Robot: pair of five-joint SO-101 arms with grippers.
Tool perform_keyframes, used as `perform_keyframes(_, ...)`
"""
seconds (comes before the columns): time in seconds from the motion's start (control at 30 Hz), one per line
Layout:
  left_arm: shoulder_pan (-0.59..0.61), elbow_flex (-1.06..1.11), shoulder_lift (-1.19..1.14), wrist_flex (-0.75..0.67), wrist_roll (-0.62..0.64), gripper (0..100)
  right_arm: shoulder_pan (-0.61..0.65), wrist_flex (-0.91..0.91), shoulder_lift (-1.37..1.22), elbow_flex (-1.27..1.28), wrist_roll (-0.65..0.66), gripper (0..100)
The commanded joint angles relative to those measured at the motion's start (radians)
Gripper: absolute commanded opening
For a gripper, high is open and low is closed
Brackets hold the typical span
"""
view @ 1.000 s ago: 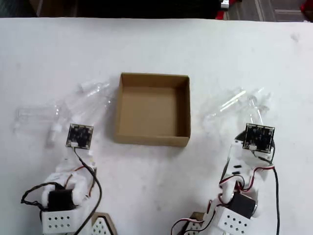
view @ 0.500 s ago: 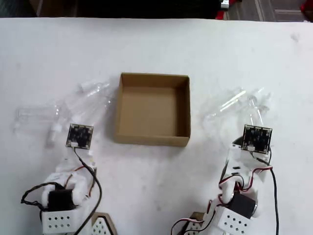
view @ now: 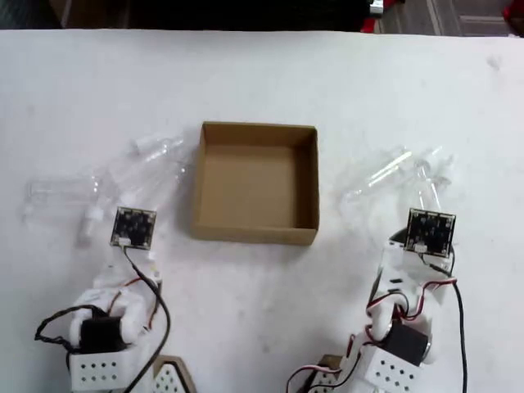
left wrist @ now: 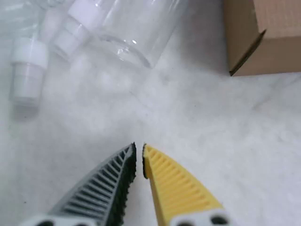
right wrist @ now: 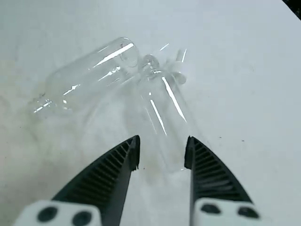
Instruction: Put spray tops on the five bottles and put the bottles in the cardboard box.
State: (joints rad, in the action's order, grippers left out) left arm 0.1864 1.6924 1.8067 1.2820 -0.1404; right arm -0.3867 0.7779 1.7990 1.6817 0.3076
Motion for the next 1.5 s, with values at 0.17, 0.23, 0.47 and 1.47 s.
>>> perform_keyframes(0.17, -0.01, 0.0, 0.01, 0.006, 0.005, 4, 0.002, 0.004, 0.002, 0.008, 0.003, 14.2)
perform_keyframes(0.23, -0.01, 0.0, 0.01, 0.005, 0.005, 4, 0.002, 0.012, 0.001, 0.008, 0.003, 14.1)
perform_keyframes(0.47, -0.004, 0.0, 0.01, 0.003, 0.005, 4, 0.01, 0.024, 0.002, 0.008, -0.002, 14.4)
perform_keyframes(1.47, -0.147, -0.456, 0.01, -0.327, 0.0, 4, 0.005, 0.033, -0.001, 0.008, 0.003, 14.2)
